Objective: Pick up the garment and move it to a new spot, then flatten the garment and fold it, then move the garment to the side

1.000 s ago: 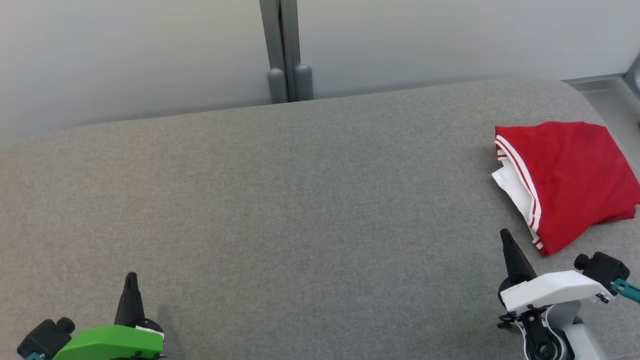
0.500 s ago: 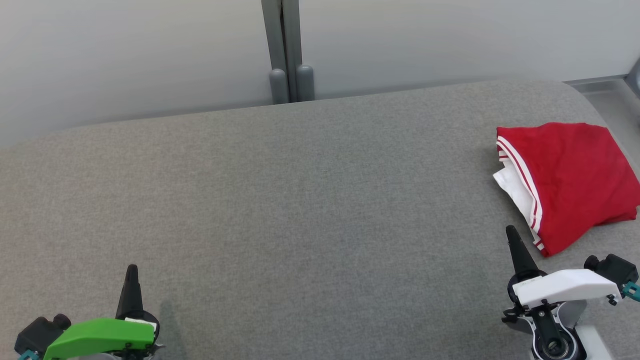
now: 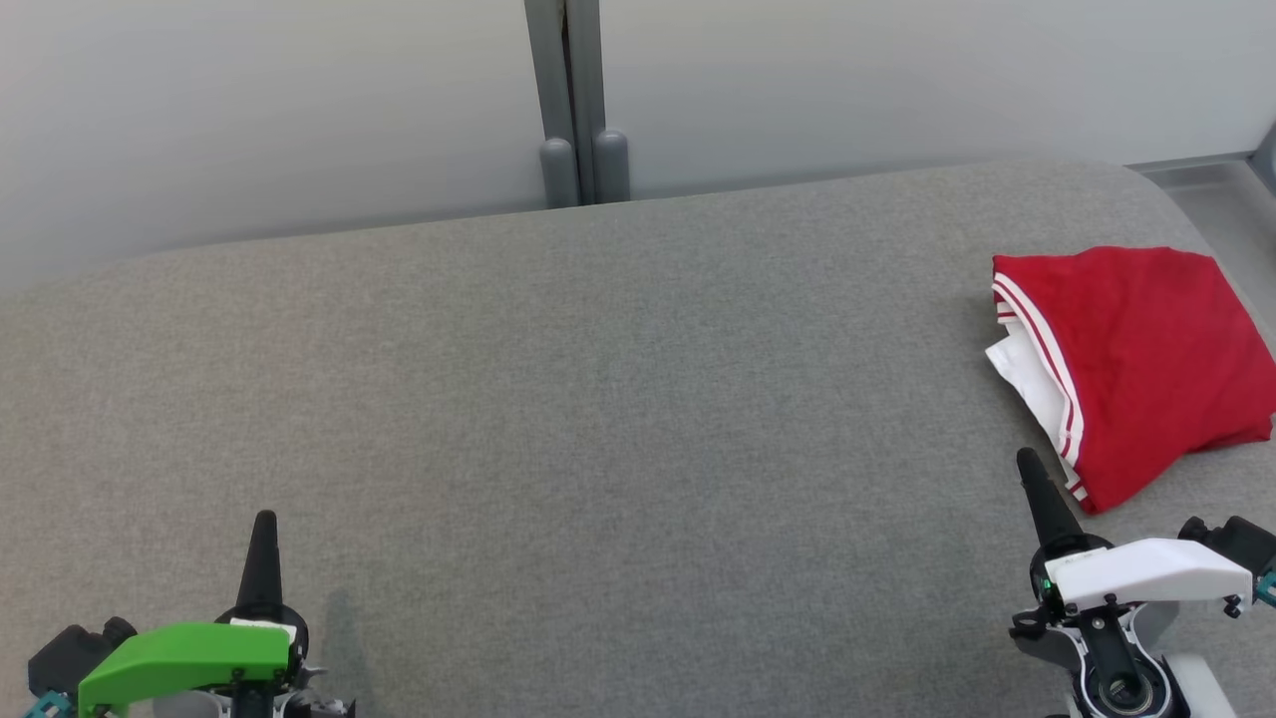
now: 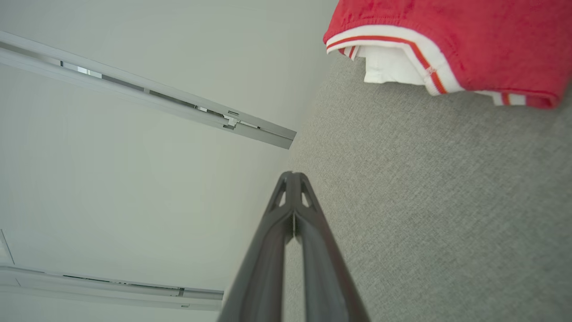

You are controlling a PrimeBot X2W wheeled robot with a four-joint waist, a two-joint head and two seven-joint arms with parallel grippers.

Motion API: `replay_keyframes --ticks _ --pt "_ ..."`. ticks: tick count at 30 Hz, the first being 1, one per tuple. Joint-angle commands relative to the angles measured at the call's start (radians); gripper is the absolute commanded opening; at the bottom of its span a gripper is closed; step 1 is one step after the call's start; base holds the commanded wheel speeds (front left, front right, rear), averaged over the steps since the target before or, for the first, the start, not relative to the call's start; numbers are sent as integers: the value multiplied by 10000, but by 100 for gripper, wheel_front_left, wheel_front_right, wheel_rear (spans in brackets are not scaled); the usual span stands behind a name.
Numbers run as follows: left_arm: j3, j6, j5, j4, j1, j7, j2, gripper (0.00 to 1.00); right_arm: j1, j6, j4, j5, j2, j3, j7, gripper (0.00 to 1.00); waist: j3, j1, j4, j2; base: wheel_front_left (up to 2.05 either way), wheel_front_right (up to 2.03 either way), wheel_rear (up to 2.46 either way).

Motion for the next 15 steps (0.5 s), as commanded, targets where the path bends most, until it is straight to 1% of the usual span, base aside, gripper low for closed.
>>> replay_keyframes --ticks 1,15 --pt "50 13 -255 -104 -253 58 83 0 27 -5 -149 249 -57 -50 63 0 -2 0 3 0 0 0 0" --pt "71 15 -1469 -177 -377 387 94 0 138 -7 -371 1458 -66 -189 391 0 -20 0 40 0 0 0 0"
